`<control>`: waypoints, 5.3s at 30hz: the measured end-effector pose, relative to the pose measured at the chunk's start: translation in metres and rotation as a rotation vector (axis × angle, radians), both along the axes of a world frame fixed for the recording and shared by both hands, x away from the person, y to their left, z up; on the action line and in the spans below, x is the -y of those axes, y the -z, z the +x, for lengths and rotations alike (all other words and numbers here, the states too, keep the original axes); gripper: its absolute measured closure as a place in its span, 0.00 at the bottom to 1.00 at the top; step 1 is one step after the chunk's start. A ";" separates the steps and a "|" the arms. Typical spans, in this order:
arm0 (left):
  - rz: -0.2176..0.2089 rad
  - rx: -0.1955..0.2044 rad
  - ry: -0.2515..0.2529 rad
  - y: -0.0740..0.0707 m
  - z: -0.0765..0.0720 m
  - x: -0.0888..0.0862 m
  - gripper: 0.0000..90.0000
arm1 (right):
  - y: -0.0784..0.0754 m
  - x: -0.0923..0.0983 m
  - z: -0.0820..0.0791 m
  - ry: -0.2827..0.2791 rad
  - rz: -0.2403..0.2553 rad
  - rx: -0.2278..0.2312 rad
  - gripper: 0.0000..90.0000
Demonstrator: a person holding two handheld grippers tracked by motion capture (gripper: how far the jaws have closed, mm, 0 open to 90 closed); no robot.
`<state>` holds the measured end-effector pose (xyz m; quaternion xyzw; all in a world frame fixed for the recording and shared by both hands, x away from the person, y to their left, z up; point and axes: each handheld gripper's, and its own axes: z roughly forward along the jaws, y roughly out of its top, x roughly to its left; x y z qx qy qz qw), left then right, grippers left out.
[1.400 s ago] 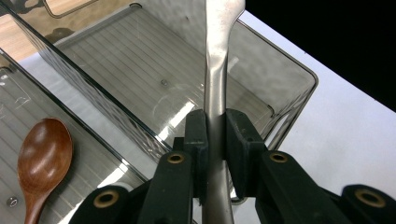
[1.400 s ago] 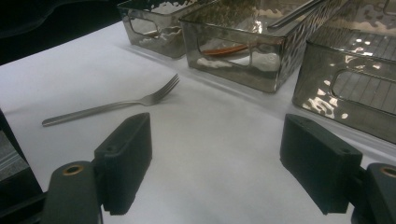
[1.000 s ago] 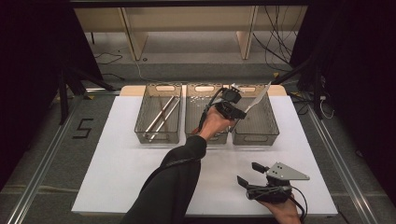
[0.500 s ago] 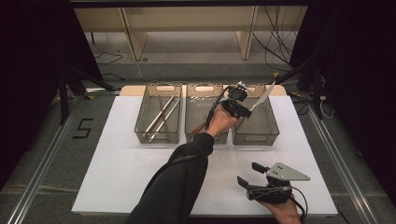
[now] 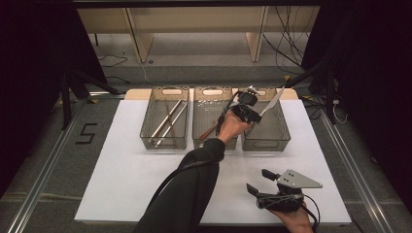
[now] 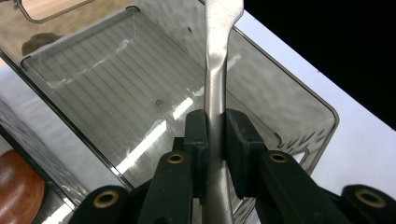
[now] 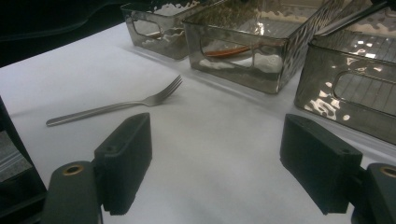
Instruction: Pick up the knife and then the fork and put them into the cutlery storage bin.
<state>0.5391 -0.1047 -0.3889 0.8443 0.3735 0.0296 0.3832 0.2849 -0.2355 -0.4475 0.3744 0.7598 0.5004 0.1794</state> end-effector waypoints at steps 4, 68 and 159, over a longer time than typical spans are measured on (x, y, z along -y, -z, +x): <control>0.003 -0.006 -0.002 0.002 0.001 0.001 0.88 | 0.000 0.000 0.000 0.001 0.001 -0.001 0.29; 0.023 -0.003 0.008 -0.021 -0.073 -0.113 0.24 | 0.001 0.001 0.002 0.014 -0.011 -0.005 0.29; 0.467 -0.129 0.154 0.074 -0.157 -0.174 0.94 | 0.000 -0.003 0.000 0.017 -0.028 0.009 0.29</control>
